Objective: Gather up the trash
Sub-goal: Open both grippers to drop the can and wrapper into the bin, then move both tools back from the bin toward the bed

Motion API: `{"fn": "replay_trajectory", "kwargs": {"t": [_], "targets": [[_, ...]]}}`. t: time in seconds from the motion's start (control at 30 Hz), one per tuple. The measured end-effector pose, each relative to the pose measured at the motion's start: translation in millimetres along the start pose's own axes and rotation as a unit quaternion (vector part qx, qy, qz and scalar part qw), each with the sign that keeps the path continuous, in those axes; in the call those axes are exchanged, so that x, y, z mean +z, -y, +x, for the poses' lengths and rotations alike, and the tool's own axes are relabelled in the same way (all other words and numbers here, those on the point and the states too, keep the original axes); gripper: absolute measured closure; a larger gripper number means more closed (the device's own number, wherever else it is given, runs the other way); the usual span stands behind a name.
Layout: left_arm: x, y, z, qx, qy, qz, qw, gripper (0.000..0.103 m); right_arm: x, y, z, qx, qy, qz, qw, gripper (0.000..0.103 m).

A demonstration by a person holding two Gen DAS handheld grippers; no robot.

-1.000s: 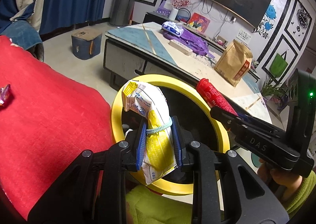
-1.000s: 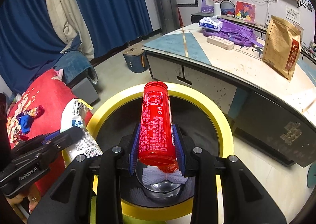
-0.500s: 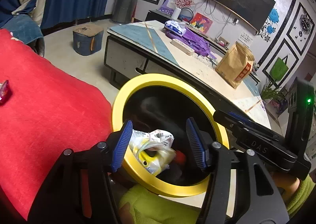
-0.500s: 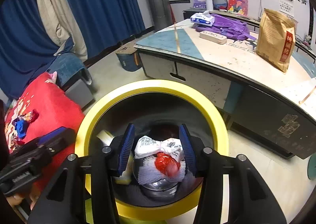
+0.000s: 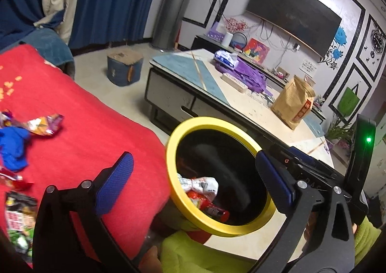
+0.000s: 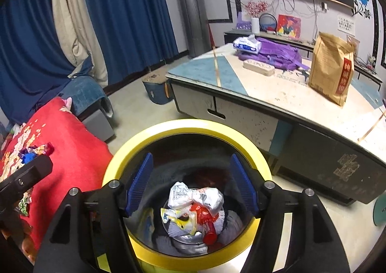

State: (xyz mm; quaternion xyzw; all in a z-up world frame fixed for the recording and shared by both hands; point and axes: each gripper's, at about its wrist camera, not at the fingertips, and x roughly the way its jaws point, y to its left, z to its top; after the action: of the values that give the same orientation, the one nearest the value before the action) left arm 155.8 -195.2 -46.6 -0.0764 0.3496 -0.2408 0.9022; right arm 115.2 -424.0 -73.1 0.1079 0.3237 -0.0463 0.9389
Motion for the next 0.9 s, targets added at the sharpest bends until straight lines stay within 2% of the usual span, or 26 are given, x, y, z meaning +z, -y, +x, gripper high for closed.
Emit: {"fn": "replay_trajectory", "kwargs": {"t": [0.4, 0.67, 0.9], "targets": [[6.8, -13.1, -46.0, 0.044, 0.049, 0.012, 0.9977, 0.011, 9.1, -38.7, -34.7, 0.043, 0.047, -0.037, 0.997, 0.034], [9.7, -28.4, -67.8, 0.065, 0.081, 0.003, 0.9946, 0.011, 7.7, -61.5, -44.5, 0.065, 0.055, -0.057, 0.995, 0.034], [11.7, -45.7, -79.2, 0.083, 0.091, -0.011, 0.9923, 0.011, 7.8, -80.3, -49.6, 0.083, 0.058, -0.069, 0.993, 0.034]]}}
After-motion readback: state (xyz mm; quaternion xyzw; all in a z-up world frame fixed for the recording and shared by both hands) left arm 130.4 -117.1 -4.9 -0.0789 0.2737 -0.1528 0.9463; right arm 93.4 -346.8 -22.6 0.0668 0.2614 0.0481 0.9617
